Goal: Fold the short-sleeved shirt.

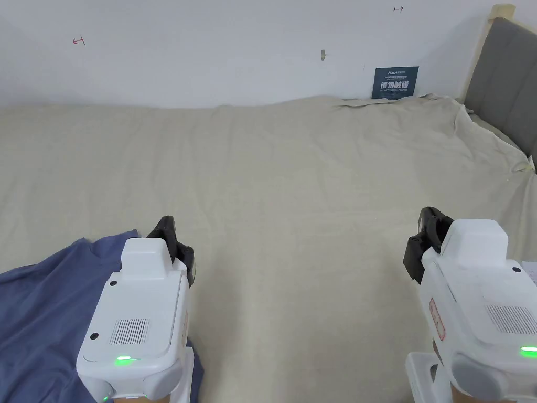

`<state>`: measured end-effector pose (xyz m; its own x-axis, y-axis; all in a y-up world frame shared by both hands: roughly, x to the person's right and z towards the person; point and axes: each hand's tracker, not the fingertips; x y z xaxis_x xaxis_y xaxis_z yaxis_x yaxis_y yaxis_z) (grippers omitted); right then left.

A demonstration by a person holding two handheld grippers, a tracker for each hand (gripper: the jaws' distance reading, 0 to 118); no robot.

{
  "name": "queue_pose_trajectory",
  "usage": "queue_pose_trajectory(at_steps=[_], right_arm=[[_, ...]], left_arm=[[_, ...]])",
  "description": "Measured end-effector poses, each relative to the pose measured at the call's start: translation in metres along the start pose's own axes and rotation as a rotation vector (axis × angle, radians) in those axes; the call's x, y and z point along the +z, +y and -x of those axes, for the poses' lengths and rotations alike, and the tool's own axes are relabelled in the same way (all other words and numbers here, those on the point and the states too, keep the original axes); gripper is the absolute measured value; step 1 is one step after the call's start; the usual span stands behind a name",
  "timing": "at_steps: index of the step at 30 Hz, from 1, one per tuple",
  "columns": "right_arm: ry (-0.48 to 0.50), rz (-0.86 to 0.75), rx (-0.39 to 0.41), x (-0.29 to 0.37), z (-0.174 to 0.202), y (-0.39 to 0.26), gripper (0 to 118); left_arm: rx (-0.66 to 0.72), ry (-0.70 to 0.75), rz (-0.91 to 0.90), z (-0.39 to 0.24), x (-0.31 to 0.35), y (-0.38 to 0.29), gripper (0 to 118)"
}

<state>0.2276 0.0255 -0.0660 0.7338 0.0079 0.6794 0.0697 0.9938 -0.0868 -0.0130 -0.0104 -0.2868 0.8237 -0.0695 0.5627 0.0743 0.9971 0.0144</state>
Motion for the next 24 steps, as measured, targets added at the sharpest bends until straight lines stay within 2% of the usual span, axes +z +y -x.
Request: queue_pose_trajectory(at_steps=[24], right_arm=[[0.003, -0.001, -0.003, -0.0005, -0.0014, 0.0002, 0]], left_arm=[[0.006, -0.006, -0.005, 0.0054, -0.0036, 0.0030, 0]])
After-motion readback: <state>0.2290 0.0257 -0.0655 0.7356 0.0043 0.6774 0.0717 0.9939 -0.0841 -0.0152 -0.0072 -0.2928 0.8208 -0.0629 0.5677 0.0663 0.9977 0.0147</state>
